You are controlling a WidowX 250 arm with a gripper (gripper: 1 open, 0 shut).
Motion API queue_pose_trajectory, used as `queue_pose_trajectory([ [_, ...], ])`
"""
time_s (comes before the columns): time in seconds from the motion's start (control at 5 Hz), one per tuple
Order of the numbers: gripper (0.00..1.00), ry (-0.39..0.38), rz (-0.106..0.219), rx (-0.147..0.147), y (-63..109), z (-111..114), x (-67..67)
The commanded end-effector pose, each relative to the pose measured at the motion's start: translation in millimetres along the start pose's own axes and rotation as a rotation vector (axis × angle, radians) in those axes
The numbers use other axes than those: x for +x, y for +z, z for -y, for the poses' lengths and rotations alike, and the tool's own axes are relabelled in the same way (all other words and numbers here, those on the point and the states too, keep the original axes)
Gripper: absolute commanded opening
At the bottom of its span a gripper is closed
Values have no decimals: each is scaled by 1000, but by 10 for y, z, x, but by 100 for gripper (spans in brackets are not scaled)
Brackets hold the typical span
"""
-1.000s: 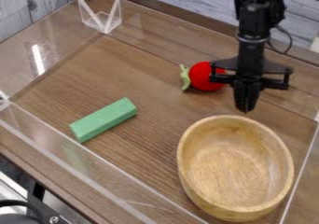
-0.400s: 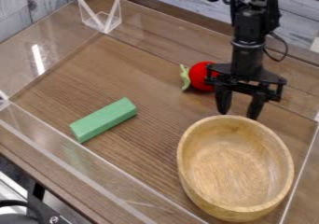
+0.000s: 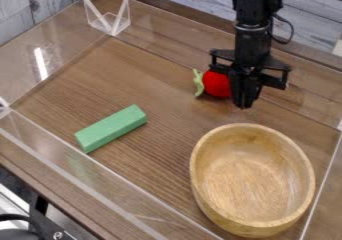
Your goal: Move the red object to the right side of the table
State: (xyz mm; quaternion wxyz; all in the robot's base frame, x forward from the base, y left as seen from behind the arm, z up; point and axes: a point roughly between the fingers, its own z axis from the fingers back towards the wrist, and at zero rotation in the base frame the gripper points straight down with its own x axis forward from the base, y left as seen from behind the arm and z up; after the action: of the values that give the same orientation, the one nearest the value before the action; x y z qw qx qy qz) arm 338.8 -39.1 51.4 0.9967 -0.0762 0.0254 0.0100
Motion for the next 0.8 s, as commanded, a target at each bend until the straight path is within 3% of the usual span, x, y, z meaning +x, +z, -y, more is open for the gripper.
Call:
queue_pose_trajectory([
  [0.0, 0, -63, 58, -17, 118, 85, 96],
  [0.2, 0, -116, 46, -24, 15, 159, 101],
  [0.6, 0, -204, 28, -33, 16, 276, 84],
])
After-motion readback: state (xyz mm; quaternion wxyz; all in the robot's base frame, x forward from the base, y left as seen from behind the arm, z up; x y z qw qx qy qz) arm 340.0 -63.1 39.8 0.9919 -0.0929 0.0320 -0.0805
